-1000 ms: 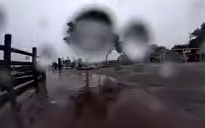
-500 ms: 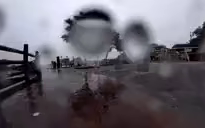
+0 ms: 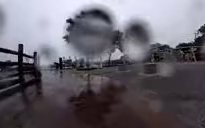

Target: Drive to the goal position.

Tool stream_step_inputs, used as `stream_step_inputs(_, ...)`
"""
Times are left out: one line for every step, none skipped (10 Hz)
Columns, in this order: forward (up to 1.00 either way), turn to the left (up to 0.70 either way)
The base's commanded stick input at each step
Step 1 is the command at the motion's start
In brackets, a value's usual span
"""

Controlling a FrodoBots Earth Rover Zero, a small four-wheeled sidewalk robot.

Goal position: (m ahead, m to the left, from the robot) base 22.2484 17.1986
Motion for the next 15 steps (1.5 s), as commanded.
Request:
stream_step_inputs(1.0, 0.05)
stream_step_inputs(1.0, 0.13)
stream_step_inputs(1.0, 0.35)
stream_step_inputs(1.0, 0.39)
stream_step_inputs(1.0, 0.05)
stream_step_inputs(1.0, 0.0)
stream_step_inputs(1.0, 0.0)
stream_step_inputs(1.0, 0.0)
stream_step_inputs(1.0, 0.0)
stream_step_inputs(1.0, 0.0)
stream_step_inputs(1.0, 0.0)
stream_step_inputs(1.0, 0.0)
stream_step_inputs(1.0, 0.0)
stream_step_inputs(1.0, 0.0)
stream_step_inputs(1.0, 0.0)
